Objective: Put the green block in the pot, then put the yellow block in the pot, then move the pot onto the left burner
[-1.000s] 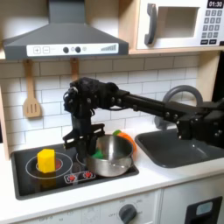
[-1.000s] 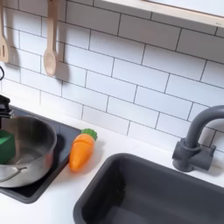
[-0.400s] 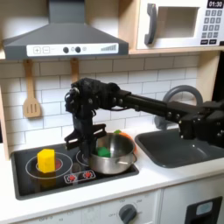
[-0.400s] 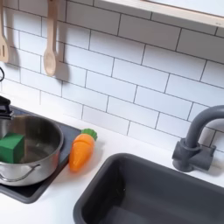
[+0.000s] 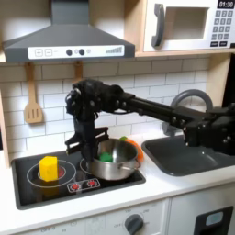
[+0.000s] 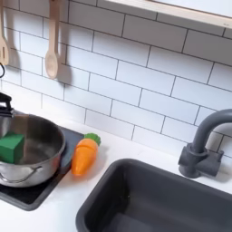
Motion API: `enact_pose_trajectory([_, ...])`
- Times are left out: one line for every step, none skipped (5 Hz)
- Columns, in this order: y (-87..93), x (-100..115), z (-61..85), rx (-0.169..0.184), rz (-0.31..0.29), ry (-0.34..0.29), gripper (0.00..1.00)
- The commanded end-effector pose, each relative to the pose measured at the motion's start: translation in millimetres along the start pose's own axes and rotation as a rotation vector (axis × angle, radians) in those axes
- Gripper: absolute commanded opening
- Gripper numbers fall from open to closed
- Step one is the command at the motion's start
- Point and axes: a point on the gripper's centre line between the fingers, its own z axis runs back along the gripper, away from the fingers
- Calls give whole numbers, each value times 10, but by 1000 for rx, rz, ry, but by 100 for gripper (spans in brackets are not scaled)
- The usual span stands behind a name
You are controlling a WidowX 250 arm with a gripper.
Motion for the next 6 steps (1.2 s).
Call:
enact_pose_trajectory([60,58,-24,2,15,3,0])
enact_pose_trajectory([76,76,-42,-1,18,4,0])
enact_pose_trajectory([133,95,-24,4,35,-4,0])
enact_pose_trajectory([216,117,-16,0,59,-6,0])
enact_pose_trajectory([251,137,-20,0,67,0,0])
enact_pose_trajectory([278,126,3,-5,77,13,99])
